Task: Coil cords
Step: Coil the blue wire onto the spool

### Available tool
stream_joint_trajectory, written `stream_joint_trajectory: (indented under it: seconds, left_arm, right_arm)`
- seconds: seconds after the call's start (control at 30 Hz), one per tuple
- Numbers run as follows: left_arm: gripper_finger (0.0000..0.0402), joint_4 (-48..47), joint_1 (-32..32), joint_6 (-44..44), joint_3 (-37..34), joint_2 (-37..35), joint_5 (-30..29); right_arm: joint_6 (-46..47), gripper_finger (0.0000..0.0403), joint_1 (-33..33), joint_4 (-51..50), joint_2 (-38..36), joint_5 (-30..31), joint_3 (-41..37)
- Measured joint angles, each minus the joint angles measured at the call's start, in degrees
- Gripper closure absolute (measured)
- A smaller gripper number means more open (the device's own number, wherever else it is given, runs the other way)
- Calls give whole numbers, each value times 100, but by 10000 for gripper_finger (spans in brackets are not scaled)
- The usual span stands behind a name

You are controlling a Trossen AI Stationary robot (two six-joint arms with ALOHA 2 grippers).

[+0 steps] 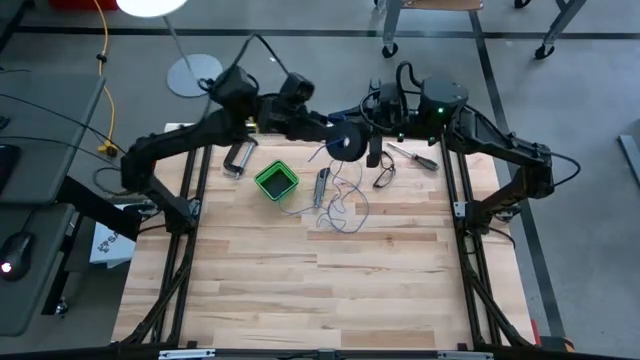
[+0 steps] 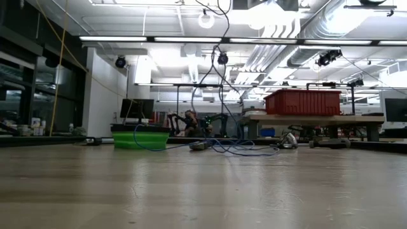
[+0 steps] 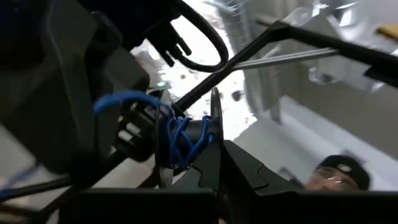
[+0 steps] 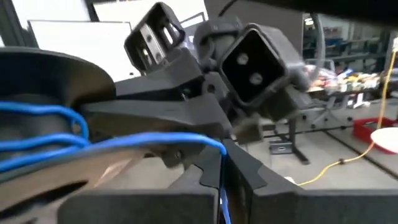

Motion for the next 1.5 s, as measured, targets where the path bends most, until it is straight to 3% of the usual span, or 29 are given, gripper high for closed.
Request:
stream_joint_trajectory:
  seconds: [0.2,0.5,0.63,0.83,1.17,1.5]
  left_arm:
    - [401,1141,20,-383,-2,306,-245]
    - [401,1443,83,404,-2,259,-869]
    - [401,1924,150,290,-1,248,-1108]
    - [401,2384,254,222,-1,239,-1490]
    - [401,2381,341,164,0,114,-1488]
    - [401,2371,341,380,0,97,-1598]
  right_arm:
    - [803,377,0,69,0,73,0]
    - [1116,241,92,172,-2,428,-1]
    - [1007,209,82,148,0,450,-9]
    - [808,204,90,81,0,699,-9]
    - [509,228,87,-229,0,1423,-9]
    - [69,264,87,-331,4,1448,-9]
